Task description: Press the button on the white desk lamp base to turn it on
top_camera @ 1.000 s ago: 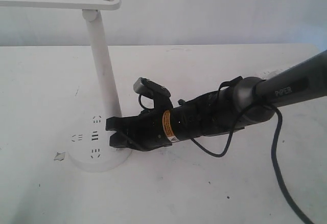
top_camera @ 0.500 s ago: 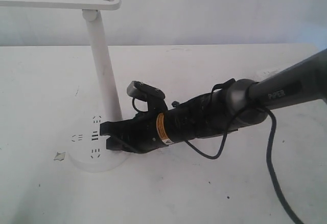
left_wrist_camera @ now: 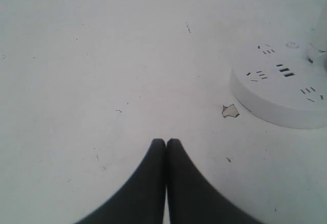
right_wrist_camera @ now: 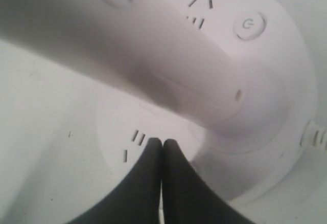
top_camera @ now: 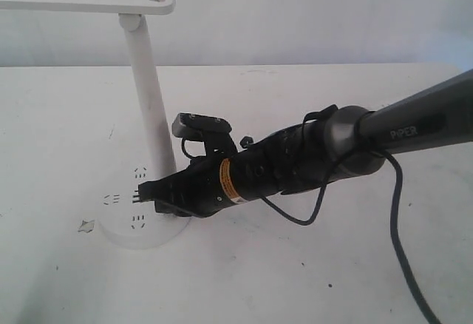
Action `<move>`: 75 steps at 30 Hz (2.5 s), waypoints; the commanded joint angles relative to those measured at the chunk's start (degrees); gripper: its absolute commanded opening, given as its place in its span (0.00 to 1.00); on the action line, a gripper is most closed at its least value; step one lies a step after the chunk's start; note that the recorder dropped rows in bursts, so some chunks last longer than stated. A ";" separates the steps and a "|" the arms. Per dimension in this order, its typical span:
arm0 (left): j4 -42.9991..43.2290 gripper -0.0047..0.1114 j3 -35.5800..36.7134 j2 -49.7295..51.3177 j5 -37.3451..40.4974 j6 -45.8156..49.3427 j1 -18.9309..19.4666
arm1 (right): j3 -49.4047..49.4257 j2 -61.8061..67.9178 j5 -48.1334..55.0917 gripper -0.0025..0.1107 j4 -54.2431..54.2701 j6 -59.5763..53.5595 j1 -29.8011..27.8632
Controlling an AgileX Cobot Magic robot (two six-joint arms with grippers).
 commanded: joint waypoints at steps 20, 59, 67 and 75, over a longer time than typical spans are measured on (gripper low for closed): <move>-0.26 0.04 0.11 -0.18 -0.12 0.00 -0.46 | -0.55 0.49 -0.11 0.02 -3.96 2.44 0.02; -0.26 0.04 0.11 -0.18 -0.12 0.00 -0.46 | 27.41 -63.85 13.00 0.02 -19.62 3.76 -0.09; -0.26 0.04 0.11 -0.18 -0.12 0.00 -0.46 | 29.06 -74.23 14.27 0.02 -21.94 3.50 -0.09; -0.26 0.04 0.11 -0.18 -0.12 0.00 -0.46 | 31.73 -95.12 10.32 0.02 -21.94 3.55 -9.03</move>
